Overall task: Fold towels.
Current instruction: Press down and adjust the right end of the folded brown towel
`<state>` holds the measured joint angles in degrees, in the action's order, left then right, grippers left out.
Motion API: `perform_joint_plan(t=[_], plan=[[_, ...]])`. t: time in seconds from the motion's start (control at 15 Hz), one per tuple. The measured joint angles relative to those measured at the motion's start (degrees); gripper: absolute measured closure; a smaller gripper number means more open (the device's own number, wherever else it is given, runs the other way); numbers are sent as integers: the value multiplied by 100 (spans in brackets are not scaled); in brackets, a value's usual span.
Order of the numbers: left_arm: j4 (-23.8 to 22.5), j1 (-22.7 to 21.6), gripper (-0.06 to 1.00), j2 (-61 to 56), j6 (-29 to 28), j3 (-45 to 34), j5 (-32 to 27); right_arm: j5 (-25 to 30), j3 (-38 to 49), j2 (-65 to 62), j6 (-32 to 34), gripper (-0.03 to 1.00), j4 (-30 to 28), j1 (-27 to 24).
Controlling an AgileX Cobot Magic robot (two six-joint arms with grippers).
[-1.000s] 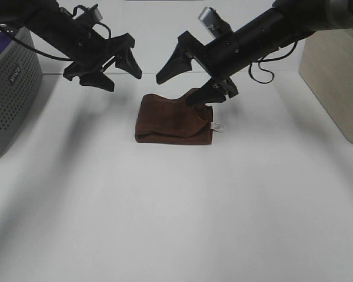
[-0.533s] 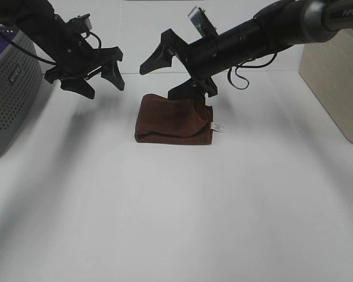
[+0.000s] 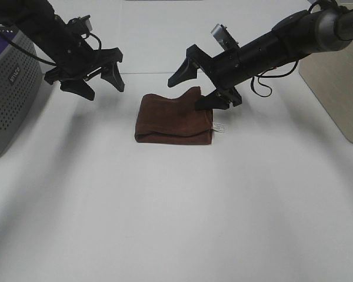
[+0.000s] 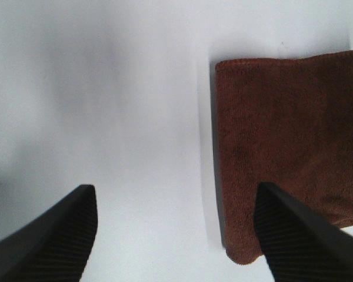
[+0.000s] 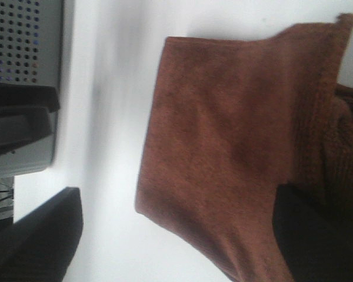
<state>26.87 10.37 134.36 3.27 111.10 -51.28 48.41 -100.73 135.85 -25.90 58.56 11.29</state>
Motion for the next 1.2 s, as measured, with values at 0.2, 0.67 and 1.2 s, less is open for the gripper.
perform_joint_plan(t=[0.2, 0.67, 1.2], plan=[[0, 0, 24, 0, 0, 0, -6, 11, 0, 0, 378, 14, -768, 6], [0, 0, 24, 0, -6, 0, -34, 201, -6, -11, 819, 14, -1387, -241], [-103, 0, 23, -350, 183, 0, -607, 865, -6, -1054, 1369, 14, -2830, -309]])
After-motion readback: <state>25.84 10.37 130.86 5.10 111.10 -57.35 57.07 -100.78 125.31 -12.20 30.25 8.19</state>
